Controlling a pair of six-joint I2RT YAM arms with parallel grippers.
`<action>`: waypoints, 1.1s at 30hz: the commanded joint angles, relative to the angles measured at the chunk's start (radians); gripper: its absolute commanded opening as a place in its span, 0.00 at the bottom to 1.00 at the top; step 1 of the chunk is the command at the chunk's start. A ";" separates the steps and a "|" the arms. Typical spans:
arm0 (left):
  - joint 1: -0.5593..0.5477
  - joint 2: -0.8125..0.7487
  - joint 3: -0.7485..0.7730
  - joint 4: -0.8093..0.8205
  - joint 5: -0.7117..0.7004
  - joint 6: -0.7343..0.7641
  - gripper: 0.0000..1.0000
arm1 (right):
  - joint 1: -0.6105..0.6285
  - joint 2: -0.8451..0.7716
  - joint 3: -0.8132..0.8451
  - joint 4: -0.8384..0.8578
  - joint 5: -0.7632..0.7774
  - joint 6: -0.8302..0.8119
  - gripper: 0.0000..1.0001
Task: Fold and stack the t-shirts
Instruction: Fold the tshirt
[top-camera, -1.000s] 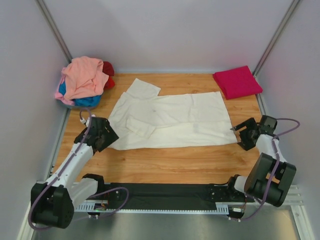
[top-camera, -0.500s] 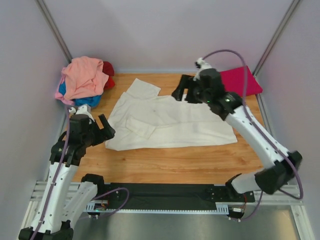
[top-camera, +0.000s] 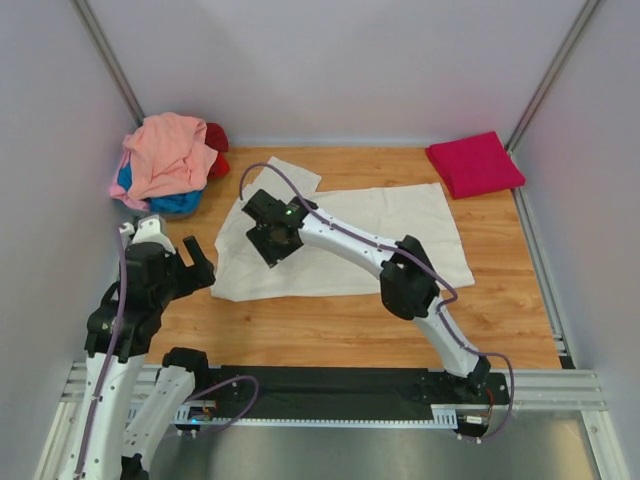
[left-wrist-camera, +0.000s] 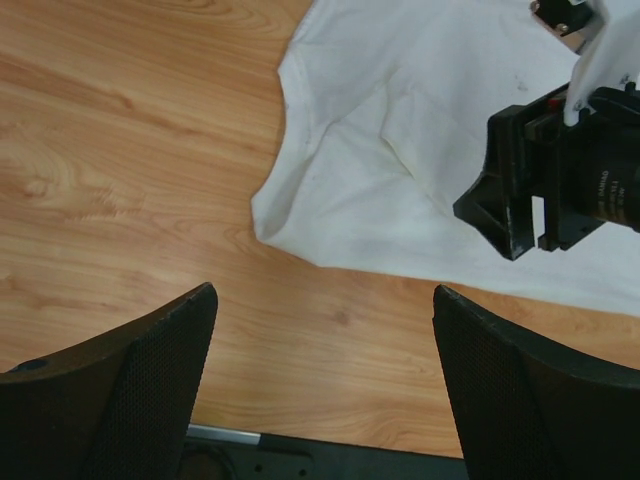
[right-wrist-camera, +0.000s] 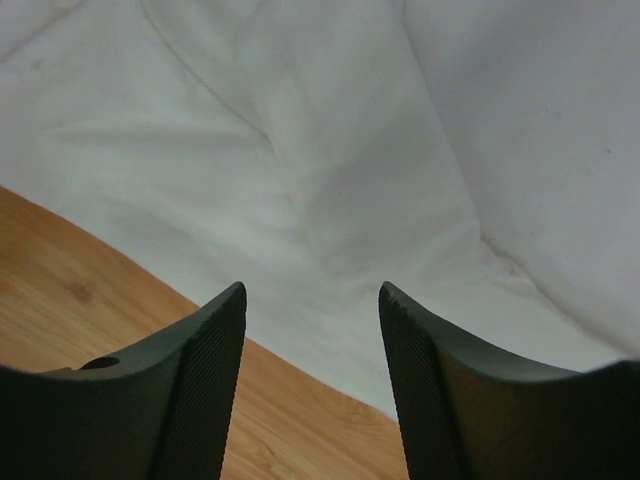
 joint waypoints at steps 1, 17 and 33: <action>0.004 -0.033 0.002 -0.008 -0.043 0.000 0.95 | 0.027 0.052 0.131 -0.014 0.018 -0.104 0.59; 0.004 -0.109 -0.002 -0.014 -0.092 -0.015 0.94 | 0.039 0.228 0.229 0.199 0.081 -0.170 0.53; 0.006 -0.109 -0.002 -0.014 -0.096 -0.018 0.93 | 0.046 0.311 0.274 0.224 0.193 -0.191 0.28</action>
